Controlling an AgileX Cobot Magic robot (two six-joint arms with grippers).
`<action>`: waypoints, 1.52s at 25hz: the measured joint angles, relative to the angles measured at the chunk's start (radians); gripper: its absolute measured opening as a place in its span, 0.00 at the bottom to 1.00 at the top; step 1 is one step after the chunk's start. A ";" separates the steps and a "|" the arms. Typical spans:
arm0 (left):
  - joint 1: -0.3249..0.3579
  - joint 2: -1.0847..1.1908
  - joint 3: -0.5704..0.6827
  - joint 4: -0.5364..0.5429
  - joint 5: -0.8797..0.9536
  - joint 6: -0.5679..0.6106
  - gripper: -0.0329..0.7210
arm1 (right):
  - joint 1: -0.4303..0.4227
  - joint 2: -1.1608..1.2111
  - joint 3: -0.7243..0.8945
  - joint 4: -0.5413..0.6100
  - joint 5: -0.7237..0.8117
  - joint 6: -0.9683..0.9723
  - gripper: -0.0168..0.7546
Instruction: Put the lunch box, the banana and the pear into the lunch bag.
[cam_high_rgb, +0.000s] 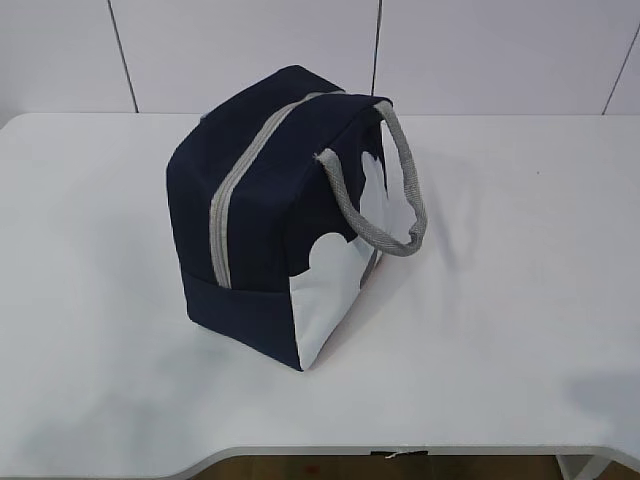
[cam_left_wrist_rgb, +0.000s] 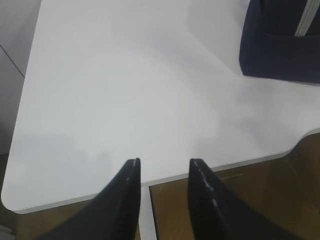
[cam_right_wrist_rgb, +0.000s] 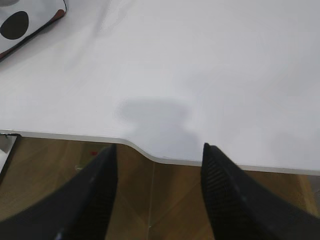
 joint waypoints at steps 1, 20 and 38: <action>0.000 0.000 0.000 0.000 0.000 0.000 0.37 | 0.000 0.000 0.000 0.000 0.000 0.000 0.59; 0.000 0.000 0.000 -0.009 0.000 0.000 0.37 | 0.000 0.000 0.000 0.019 0.000 0.000 0.59; 0.000 0.000 0.000 -0.009 0.000 0.000 0.37 | 0.000 0.000 0.000 0.019 0.000 0.001 0.59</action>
